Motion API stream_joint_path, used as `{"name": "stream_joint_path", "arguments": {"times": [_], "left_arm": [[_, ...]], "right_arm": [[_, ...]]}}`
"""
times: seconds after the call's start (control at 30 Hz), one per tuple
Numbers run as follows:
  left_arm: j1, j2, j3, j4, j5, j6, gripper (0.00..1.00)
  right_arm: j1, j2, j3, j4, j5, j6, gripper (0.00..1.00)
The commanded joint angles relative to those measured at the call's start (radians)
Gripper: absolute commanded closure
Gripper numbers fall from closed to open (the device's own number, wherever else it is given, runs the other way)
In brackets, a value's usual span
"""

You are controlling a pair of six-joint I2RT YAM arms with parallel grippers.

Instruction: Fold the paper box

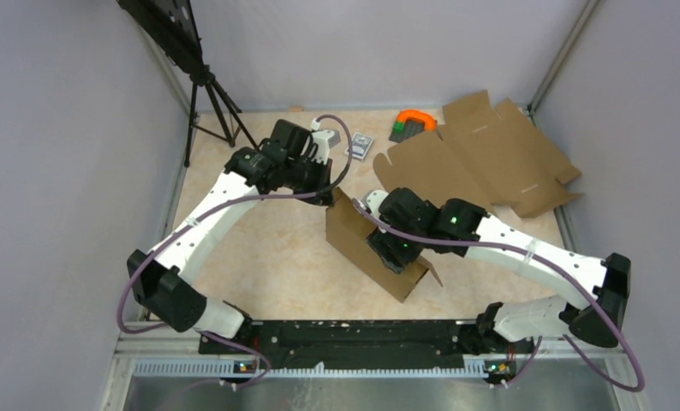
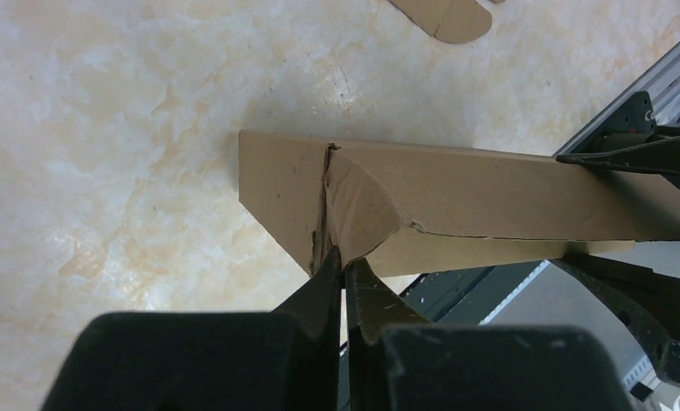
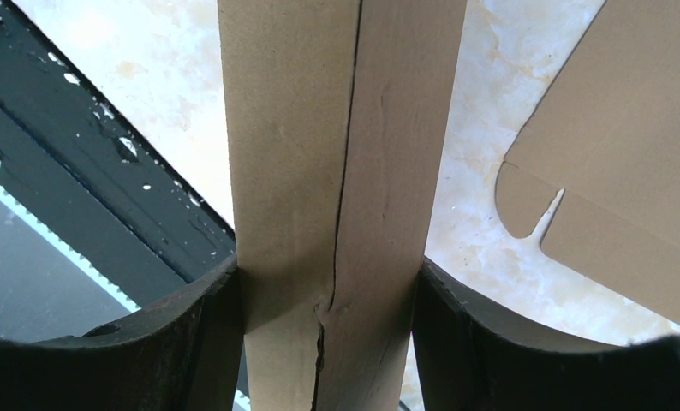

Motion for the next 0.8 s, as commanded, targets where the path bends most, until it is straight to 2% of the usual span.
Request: {"name": "stream_joint_path", "arguments": {"times": [0.0,0.17,0.3,0.4,0.77], "left_arm": [[-0.014,0.021,0.067,-0.041,0.024,-0.008,1.0],[-0.015,0.061,0.119,-0.097,0.028,-0.006,1.0],[-0.014,0.095,0.175,-0.179,0.015,0.023,1.0],[-0.014,0.068,0.153,-0.166,-0.014,0.047,1.0],[-0.012,-0.009,0.036,-0.109,0.034,0.111,1.0]], "right_arm": [[0.031,0.05,0.057,-0.029,0.029,-0.015,0.45],[0.078,0.12,0.112,-0.089,0.119,-0.019,0.45],[0.082,0.109,0.108,-0.061,0.092,-0.013,0.45],[0.081,0.095,0.097,-0.057,0.083,-0.013,0.45],[0.082,0.069,0.065,-0.062,0.062,-0.016,0.43]]}}
